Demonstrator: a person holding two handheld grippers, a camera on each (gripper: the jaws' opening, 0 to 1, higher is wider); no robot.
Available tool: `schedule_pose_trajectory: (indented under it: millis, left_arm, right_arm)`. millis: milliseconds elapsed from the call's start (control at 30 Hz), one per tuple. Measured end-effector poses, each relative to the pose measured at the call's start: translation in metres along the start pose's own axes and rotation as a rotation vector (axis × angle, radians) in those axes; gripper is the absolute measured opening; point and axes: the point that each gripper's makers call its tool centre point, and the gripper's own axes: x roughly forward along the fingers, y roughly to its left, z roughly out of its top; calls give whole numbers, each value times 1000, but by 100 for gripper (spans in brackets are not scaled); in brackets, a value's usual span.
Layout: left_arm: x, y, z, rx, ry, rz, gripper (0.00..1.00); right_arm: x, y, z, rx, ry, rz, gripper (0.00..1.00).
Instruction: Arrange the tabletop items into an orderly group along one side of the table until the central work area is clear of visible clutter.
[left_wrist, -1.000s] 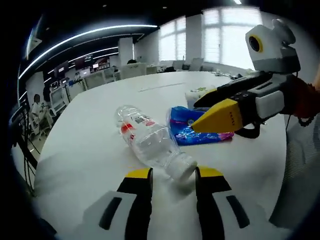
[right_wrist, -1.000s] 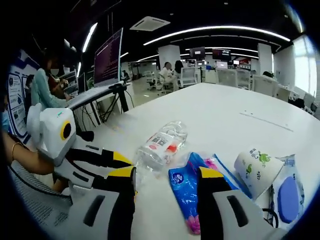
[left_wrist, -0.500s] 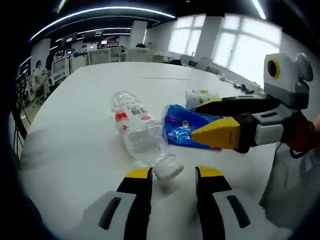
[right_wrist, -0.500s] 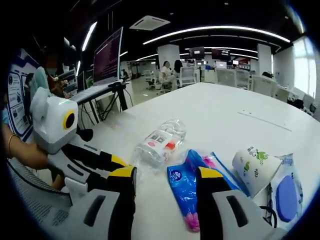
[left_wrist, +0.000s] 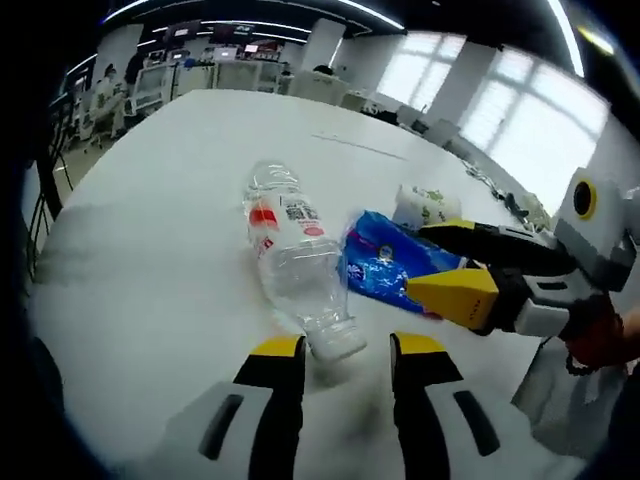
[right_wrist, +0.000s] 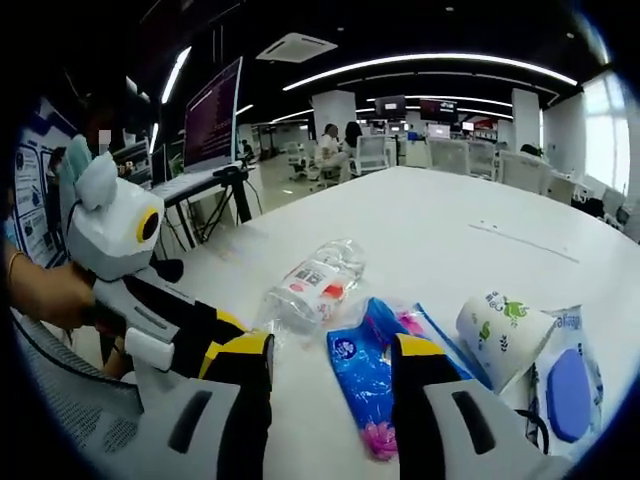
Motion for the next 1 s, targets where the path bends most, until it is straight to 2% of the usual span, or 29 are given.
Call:
schedule_pose_trajectory:
  millis: [333, 633, 1000]
  left_arm:
    - [-3, 7, -2, -52, 11, 81, 20]
    - [-1, 5, -6, -70, 25, 105, 18]
    - [1, 7, -4, -158, 21, 126, 18]
  right_arm:
    - [-2, -1, 0, -31, -6, 5, 44]
    - [-4, -3, -1, -35, -9, 7, 44]
    - [-5, -5, -2, -57, -4, 21, 44]
